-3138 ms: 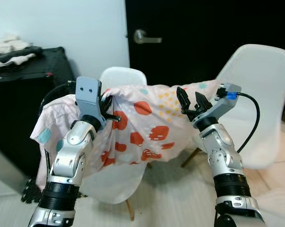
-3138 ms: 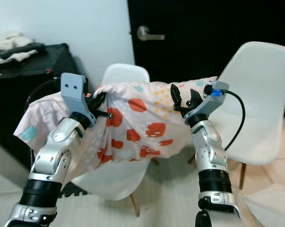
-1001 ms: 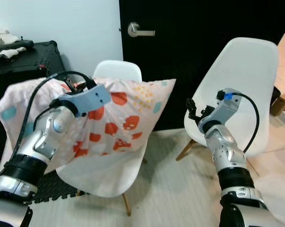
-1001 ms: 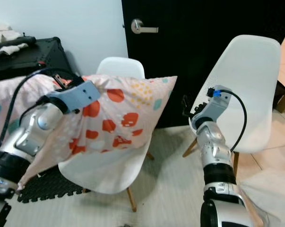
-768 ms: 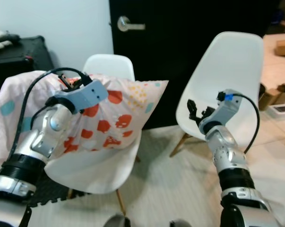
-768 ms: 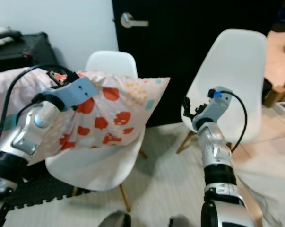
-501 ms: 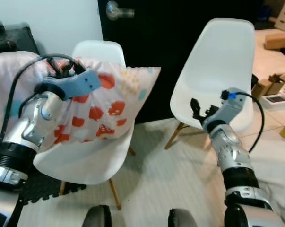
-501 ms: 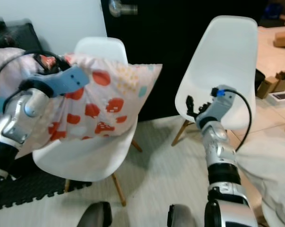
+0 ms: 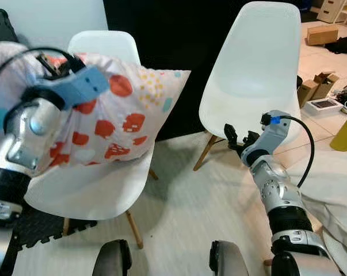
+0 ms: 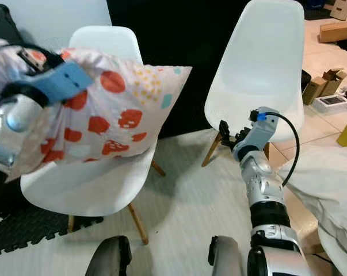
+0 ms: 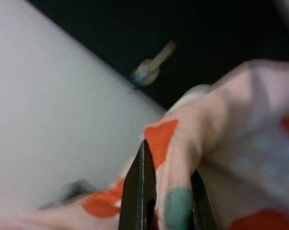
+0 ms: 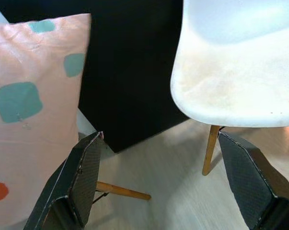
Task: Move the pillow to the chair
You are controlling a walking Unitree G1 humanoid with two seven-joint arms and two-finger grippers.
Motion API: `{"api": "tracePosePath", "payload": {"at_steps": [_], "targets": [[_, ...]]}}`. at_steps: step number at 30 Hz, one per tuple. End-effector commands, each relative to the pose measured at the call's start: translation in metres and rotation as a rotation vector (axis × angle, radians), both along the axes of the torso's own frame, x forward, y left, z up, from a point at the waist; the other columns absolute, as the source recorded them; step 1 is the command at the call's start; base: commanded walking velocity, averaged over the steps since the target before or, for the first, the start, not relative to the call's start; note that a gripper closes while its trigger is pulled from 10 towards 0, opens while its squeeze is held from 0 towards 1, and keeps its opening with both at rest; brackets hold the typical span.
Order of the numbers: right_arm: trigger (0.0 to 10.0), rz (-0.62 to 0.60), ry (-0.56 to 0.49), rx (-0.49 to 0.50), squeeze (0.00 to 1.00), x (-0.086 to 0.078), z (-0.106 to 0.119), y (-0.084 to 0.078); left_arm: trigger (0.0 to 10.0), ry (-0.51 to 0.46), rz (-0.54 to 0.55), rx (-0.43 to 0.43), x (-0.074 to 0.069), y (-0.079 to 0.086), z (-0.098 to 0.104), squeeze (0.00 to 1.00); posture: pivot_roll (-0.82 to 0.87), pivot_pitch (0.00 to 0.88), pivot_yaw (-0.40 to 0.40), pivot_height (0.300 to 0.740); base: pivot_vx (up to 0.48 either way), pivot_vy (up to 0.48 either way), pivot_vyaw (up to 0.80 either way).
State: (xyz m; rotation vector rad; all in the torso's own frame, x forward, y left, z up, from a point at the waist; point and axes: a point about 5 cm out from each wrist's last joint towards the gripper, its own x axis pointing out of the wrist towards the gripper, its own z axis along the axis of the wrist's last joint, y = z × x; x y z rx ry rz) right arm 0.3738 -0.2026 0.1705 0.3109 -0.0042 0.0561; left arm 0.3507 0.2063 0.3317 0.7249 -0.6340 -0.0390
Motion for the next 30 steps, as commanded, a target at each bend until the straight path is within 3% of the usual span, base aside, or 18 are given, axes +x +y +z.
{"api": "tracePosePath", "payload": {"at_steps": [1, 2, 3, 5, 9, 11, 12, 13, 15, 16, 17, 19, 20, 21, 22, 23, 27, 30], "targets": [[10.0, 0.022, 0.006, -0.020, 0.00, 0.000, 0.000, 0.005, 10.0, -0.105, -0.163, -0.129, -0.015, -0.011, 0.033, 0.00, 0.03, 0.115, -0.037, 0.548, 0.000, 0.000, 0.00], [10.0, 0.024, 0.008, -0.021, 0.00, 0.000, 0.000, 0.005, 10.0, -0.120, -0.264, -0.257, -0.022, -0.010, 0.043, 0.00, 0.02, 0.114, -0.033, 0.548, 0.000, 0.000, 0.00], [10.0, 0.024, 0.008, -0.021, 0.00, 0.000, 0.000, 0.005, 10.0, -0.120, -0.264, -0.257, -0.022, -0.010, 0.043, 0.00, 0.02, 0.114, -0.033, 0.548, 0.000, 0.000, 0.00], [10.0, 0.021, 0.015, -0.023, 0.00, 0.000, -0.002, 0.003, 10.0, -0.164, -0.419, -0.458, -0.038, 0.001, 0.058, 0.00, 0.03, 0.115, -0.039, 0.548, 0.000, 0.000, 0.00], [10.0, 0.022, 0.017, -0.024, 0.00, 0.000, -0.003, 0.002, 10.0, -0.185, -0.450, -0.547, -0.044, 0.014, 0.057, 0.00, 0.03, 0.118, -0.042, 0.548, 0.000, 0.000, 0.00], [10.0, 0.021, 0.018, -0.028, 0.00, 0.000, -0.002, 0.000, 10.0, -0.196, -0.316, -0.722, -0.041, 0.049, 0.039, 0.00, 0.03, 0.124, -0.046, 0.548, 0.000, 0.000, 0.00], [10.0, 0.021, 0.018, -0.028, 0.00, 0.000, -0.002, 0.000, 10.0, -0.196, -0.316, -0.722, -0.041, 0.049, 0.039, 0.00, 0.03, 0.124, -0.046, 0.548, 0.000, 0.000, 0.00], [10.0, 0.021, 0.017, -0.029, 0.00, 0.001, -0.001, -0.001, 10.0, -0.202, -0.212, -0.822, -0.040, 0.068, 0.025, 0.00, 0.03, 0.128, -0.049, 0.548, 0.000, 0.000, 0.00], [10.0, 0.022, 0.016, -0.032, 0.00, 0.001, -0.001, -0.001, 10.0, -0.193, -0.009, -0.933, -0.043, 0.092, -0.005, 0.00, 0.03, 0.127, -0.045, 0.548, 0.000, 0.000, 0.00], [10.0, 0.022, 0.016, -0.032, 0.00, 0.001, -0.001, -0.001, 10.0, -0.193, -0.009, -0.933, -0.043, 0.092, -0.005, 0.00, 0.03, 0.127, -0.045, 0.548, 0.000, 0.000, 0.00], [10.0, 0.024, 0.016, -0.034, 0.00, 0.001, 0.000, -0.001, 10.0, -0.185, 0.058, -0.965, -0.046, 0.099, -0.016, 0.00, 0.03, 0.127, -0.045, 0.548, 0.000, 0.000, 0.00], [10.0, 0.028, 0.017, -0.037, 0.00, 0.001, -0.001, 0.000, 10.0, -0.103, 0.319, -0.927, -0.049, 0.114, -0.051, 0.00, 0.03, 0.128, -0.053, 0.548, 0.000, 0.000, 0.00], [10.0, 0.028, 0.017, -0.037, 0.00, 0.001, -0.001, 0.000, 10.0, -0.103, 0.319, -0.927, -0.049, 0.114, -0.051, 0.00, 0.03, 0.128, -0.053, 0.548, 0.000, 0.000, 0.00], [10.0, 0.031, 0.020, -0.041, 0.00, 0.001, -0.001, 0.000, 10.0, -0.049, 0.451, -0.877, -0.051, 0.121, -0.068, 0.00, 0.03, 0.128, -0.054, 0.548, 0.000, 0.000, 0.00], [10.0, 0.031, 0.020, -0.041, 0.00, 0.001, -0.001, 0.000, 10.0, -0.049, 0.451, -0.877, -0.051, 0.121, -0.068, 0.00, 0.03, 0.128, -0.054, 0.548, 0.000, 0.000, 0.00], [10.0, 0.036, 0.023, -0.045, 0.00, 0.001, -0.001, 0.001, 10.0, -0.007, 0.548, -0.822, -0.054, 0.126, -0.082, 0.00, 0.03, 0.124, -0.054, 0.548, 0.000, 0.000, 0.00], [10.0, 0.042, 0.024, -0.054, 0.00, 0.000, -0.001, 0.001, 10.0, 0.003, 0.694, -0.765, -0.063, 0.136, -0.093, 0.00, 0.02, 0.124, -0.058, 0.548, 0.000, 0.000, 0.00], [10.0, 0.043, 0.027, -0.059, 0.00, 0.000, -0.001, 0.000, 10.0, -0.050, 0.800, -0.707, -0.070, 0.141, -0.084, 0.00, 0.03, 0.128, -0.061, 0.548, 0.000, 0.000, 0.00]]}}
